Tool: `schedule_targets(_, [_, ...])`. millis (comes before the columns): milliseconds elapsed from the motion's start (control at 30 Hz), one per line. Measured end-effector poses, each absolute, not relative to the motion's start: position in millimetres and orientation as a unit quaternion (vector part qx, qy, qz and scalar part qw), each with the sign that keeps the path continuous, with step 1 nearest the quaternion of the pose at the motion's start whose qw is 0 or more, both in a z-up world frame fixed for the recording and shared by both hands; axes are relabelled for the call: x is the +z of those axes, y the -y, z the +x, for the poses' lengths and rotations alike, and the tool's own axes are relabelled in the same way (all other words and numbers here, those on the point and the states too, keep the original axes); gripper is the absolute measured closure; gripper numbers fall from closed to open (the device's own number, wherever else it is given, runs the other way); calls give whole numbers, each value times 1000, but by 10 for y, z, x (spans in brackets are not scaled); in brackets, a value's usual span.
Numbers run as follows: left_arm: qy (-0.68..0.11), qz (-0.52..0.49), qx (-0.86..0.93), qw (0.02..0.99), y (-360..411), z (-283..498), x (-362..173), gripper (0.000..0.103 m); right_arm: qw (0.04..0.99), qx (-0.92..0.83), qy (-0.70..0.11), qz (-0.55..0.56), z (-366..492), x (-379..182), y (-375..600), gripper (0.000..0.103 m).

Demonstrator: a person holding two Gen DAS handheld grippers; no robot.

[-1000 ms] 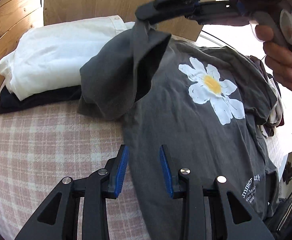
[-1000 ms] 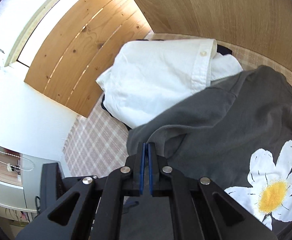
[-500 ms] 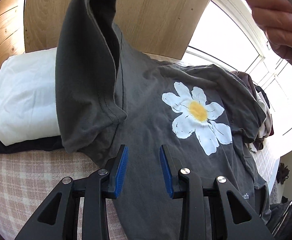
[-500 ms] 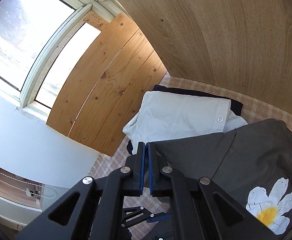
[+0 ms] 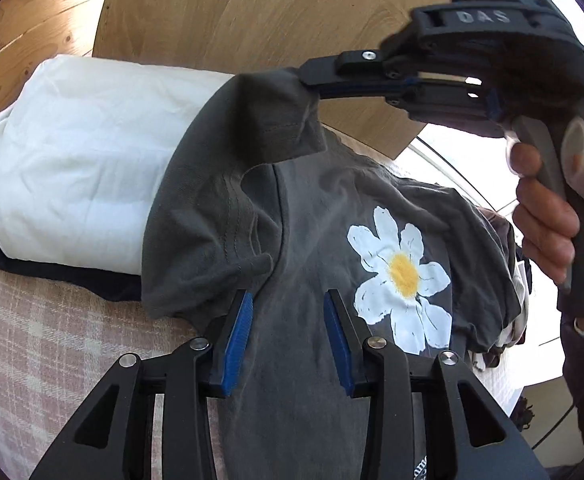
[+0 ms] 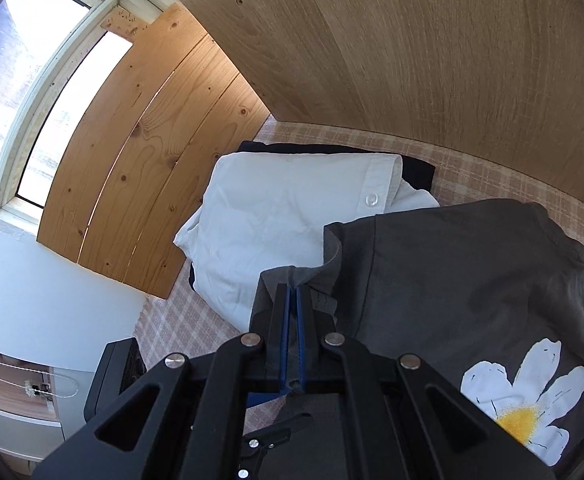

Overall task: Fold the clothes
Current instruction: 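Lift the shirt side with the right gripper and fold it over the back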

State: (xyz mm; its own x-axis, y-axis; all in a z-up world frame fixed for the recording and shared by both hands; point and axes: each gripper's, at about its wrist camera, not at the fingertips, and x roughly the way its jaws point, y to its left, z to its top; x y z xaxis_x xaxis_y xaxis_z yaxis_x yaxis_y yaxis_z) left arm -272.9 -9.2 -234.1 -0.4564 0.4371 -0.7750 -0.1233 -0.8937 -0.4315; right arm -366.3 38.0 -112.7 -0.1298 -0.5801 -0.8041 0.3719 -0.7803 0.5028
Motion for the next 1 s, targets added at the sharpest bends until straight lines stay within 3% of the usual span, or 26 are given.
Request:
schedule_targets(200, [-63,-461,871,159,-199,-2568,-2164,63,319,-743,65,584,-3707,-1155,-331,100])
schedule_targets(367, [-145,-451,863,175,-326,-2769,-2194,63,321,-737,51,593,-3721,-1198,-278,100])
schedule_targets(433, [-156,-460,856,177,-339,-2853,-2256,70,321,-735,49,595,-3730,-1217,-279,99])
schedule_targets(467, [-161,-465,852,179,-346,-2895,-2287,86,321,-734,49,596,-3737,-1226,-284,99])
schedule_targets(533, [-165,-467,849,183,-343,-2947,-2324,98,319,-733,50,598,-3759,-1251,-306,99])
schedule_targets(1000, [-61,-416,874,244,5,-2620,-1680,98,325,-733,54,596,-3829,-1110,-616,99])
